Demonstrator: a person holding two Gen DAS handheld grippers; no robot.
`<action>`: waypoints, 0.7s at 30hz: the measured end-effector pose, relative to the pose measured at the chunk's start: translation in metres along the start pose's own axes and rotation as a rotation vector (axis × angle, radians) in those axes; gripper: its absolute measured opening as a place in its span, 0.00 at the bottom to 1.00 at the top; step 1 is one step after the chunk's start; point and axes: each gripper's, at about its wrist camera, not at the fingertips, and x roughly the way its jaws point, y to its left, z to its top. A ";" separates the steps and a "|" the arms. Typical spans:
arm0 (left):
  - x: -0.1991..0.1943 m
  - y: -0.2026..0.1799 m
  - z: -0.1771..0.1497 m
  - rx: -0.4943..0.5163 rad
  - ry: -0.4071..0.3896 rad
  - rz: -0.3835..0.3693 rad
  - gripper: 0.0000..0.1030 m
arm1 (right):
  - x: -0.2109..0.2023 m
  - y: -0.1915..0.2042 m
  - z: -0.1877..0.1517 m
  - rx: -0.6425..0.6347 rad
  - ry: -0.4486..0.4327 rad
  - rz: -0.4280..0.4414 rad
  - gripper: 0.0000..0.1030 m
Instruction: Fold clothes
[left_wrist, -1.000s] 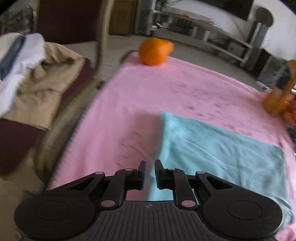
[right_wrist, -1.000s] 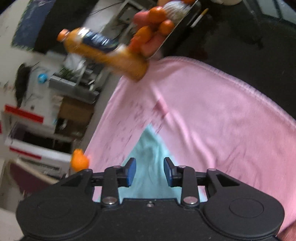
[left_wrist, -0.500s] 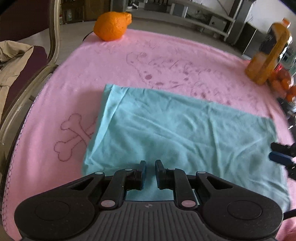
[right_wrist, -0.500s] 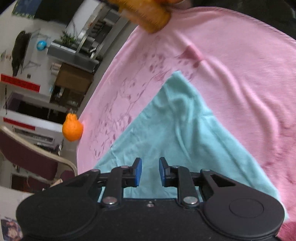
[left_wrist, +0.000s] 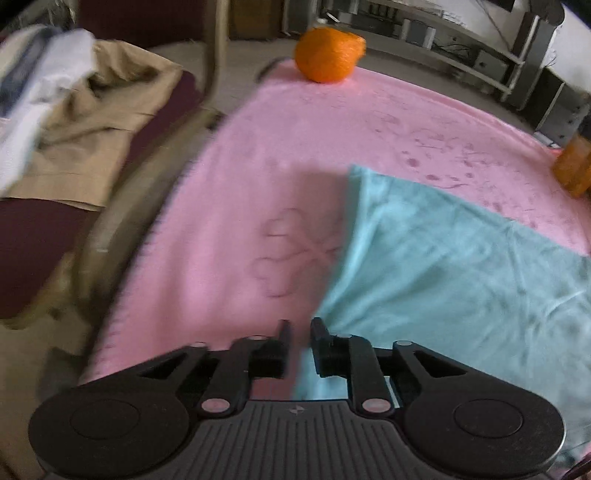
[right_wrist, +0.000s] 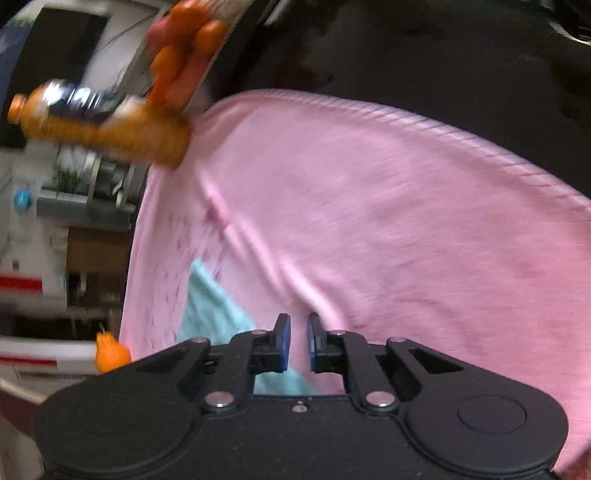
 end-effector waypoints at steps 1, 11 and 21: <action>-0.007 0.003 -0.003 -0.005 -0.015 -0.004 0.12 | -0.007 -0.003 -0.002 -0.001 -0.007 -0.006 0.15; -0.053 -0.030 -0.041 0.095 -0.103 -0.143 0.17 | -0.052 0.019 -0.071 -0.228 0.005 0.147 0.27; -0.026 -0.081 -0.055 0.270 -0.029 -0.135 0.19 | -0.001 0.053 -0.103 -0.387 0.139 0.094 0.24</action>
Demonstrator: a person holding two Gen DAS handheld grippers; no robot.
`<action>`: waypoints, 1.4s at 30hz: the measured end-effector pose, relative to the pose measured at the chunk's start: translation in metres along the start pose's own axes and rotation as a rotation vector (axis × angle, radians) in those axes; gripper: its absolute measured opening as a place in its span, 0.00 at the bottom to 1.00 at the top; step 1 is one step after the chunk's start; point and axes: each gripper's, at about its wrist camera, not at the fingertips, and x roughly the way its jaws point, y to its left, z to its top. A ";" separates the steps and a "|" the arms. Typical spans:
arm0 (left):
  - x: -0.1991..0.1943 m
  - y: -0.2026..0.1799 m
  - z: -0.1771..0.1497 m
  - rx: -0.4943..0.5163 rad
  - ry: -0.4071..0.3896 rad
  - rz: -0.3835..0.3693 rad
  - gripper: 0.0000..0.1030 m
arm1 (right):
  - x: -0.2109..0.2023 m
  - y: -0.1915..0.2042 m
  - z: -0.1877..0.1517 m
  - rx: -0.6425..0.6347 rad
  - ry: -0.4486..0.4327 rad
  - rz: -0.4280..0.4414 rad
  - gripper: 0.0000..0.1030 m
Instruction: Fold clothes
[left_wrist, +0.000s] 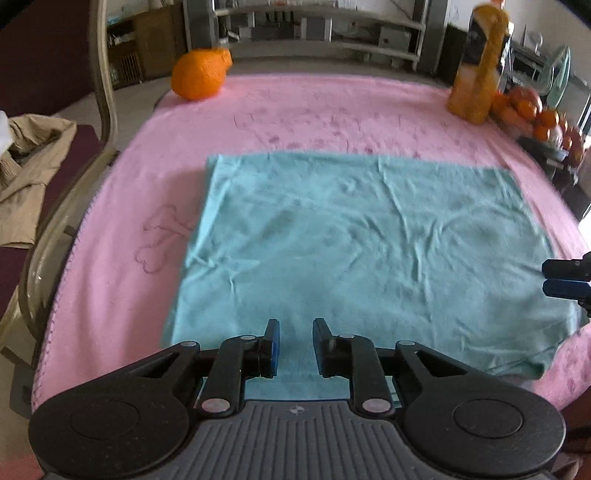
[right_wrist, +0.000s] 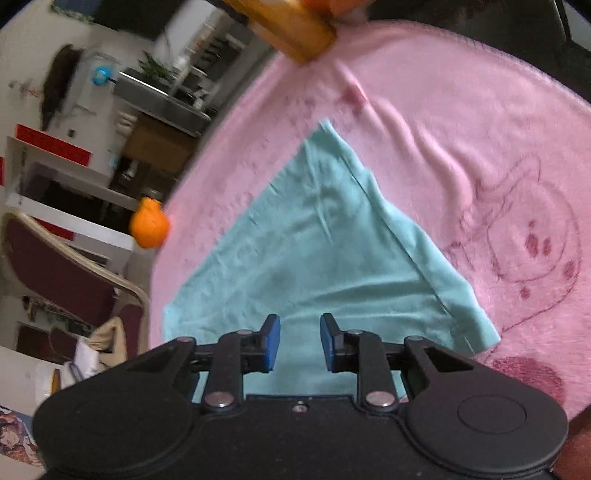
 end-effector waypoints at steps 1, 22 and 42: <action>0.004 0.000 -0.001 0.002 0.025 0.002 0.22 | 0.003 -0.004 0.000 0.005 0.015 -0.025 0.24; -0.017 -0.003 -0.019 0.041 0.004 0.071 0.32 | -0.059 -0.035 -0.040 0.050 0.030 -0.002 0.46; -0.013 0.001 -0.017 0.005 0.014 0.065 0.32 | -0.010 -0.044 -0.064 0.401 0.012 0.179 0.51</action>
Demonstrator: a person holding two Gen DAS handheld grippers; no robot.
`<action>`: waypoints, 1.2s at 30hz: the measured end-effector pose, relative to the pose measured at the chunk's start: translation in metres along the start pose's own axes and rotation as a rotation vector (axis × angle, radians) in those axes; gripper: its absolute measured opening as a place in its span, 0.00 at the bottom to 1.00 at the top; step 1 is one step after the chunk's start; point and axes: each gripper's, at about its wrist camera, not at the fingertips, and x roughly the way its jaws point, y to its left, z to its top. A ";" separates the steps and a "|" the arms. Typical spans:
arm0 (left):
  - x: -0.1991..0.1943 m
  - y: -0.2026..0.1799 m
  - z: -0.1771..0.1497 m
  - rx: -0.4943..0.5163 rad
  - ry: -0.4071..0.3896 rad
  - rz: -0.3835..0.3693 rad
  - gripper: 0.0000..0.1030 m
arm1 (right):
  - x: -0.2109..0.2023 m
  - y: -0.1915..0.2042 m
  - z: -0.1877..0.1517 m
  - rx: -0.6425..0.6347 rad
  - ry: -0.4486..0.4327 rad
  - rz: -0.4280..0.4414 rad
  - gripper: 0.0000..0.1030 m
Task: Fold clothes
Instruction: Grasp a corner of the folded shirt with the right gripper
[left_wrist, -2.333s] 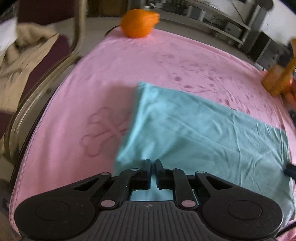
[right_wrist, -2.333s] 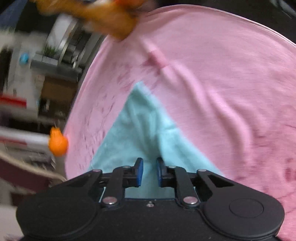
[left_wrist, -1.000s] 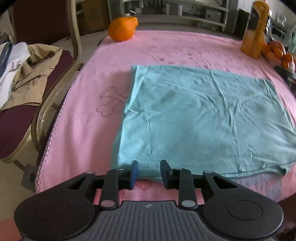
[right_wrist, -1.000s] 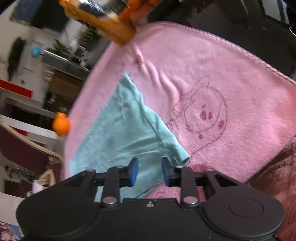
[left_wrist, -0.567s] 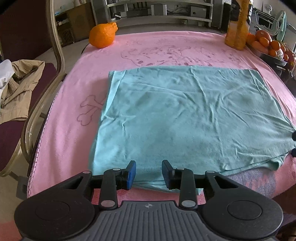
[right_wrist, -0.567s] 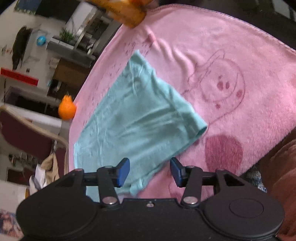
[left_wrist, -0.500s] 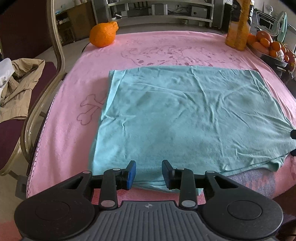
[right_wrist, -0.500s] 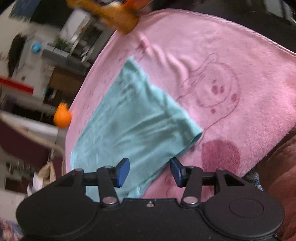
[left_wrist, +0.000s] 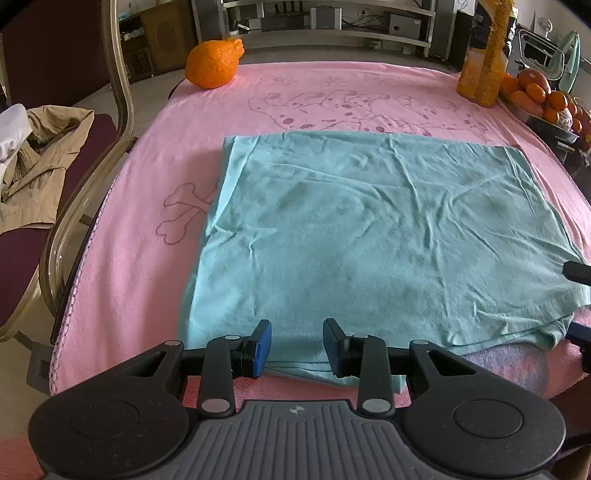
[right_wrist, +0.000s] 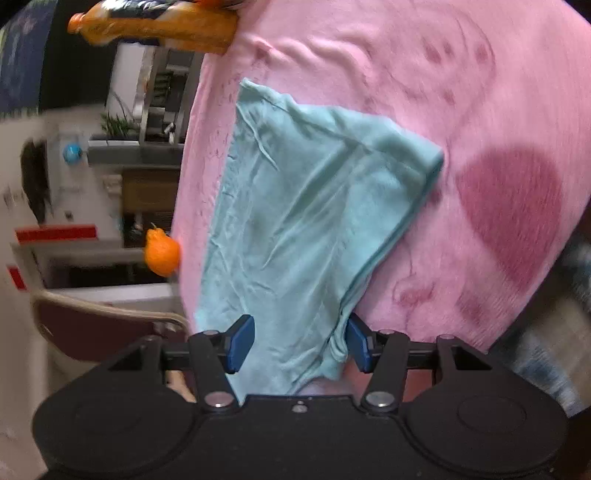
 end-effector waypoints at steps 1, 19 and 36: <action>0.000 0.000 0.000 -0.002 0.000 0.001 0.32 | 0.004 -0.002 -0.001 0.004 -0.009 0.011 0.49; -0.007 0.027 0.007 -0.105 -0.015 -0.026 0.31 | 0.012 0.013 0.009 -0.091 -0.211 0.024 0.40; -0.016 0.052 -0.004 -0.051 0.086 0.069 0.28 | 0.000 0.035 0.012 -0.201 -0.466 -0.254 0.06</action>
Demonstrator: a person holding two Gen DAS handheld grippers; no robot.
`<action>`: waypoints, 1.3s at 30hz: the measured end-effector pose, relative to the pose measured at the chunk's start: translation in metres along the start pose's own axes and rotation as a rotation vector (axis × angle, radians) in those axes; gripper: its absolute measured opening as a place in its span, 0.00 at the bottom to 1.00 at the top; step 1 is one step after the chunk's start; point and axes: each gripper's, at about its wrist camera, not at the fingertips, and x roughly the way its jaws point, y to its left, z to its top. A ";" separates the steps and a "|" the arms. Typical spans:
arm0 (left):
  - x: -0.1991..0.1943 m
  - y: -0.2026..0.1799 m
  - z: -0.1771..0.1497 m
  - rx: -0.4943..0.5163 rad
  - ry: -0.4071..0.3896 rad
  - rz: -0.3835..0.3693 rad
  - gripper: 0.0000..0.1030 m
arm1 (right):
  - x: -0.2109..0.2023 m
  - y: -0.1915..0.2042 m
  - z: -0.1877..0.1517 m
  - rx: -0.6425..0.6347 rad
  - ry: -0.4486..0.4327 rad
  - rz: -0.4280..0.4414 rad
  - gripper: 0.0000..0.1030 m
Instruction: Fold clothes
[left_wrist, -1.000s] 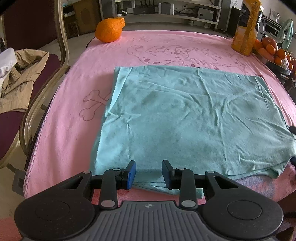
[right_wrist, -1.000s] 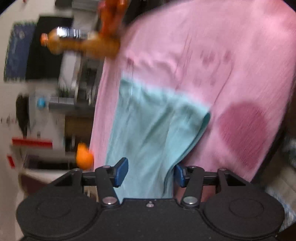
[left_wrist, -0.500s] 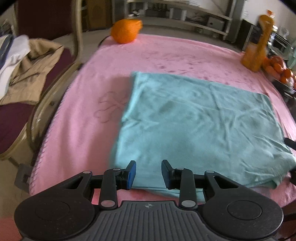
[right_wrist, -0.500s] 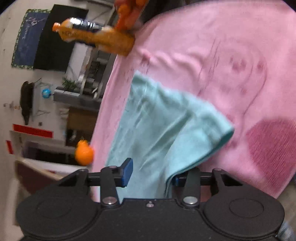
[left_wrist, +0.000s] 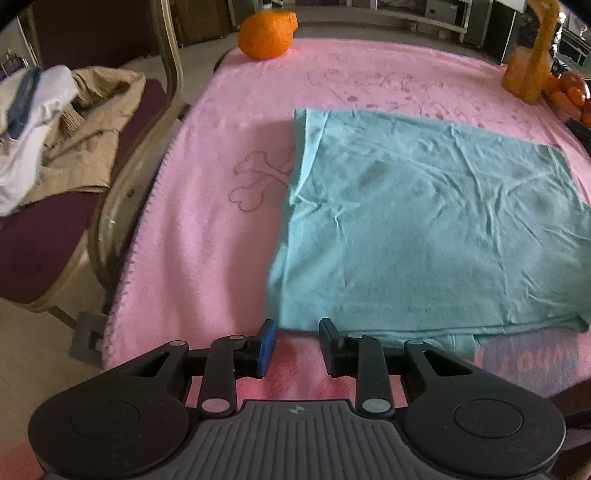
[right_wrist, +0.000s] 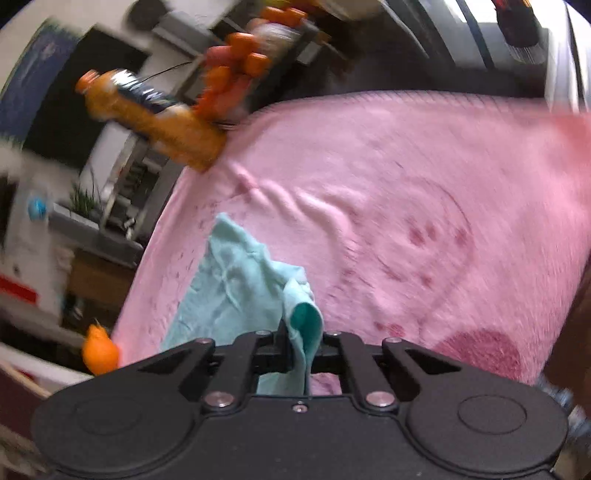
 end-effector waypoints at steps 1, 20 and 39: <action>-0.006 0.005 -0.002 -0.010 -0.006 -0.011 0.28 | -0.001 0.011 0.000 -0.047 -0.019 -0.017 0.06; -0.036 0.099 -0.013 -0.345 -0.099 -0.089 0.29 | -0.006 0.222 -0.218 -1.311 -0.094 0.167 0.05; -0.032 0.108 -0.015 -0.380 -0.093 -0.098 0.29 | -0.001 0.218 -0.254 -1.270 0.099 0.297 0.04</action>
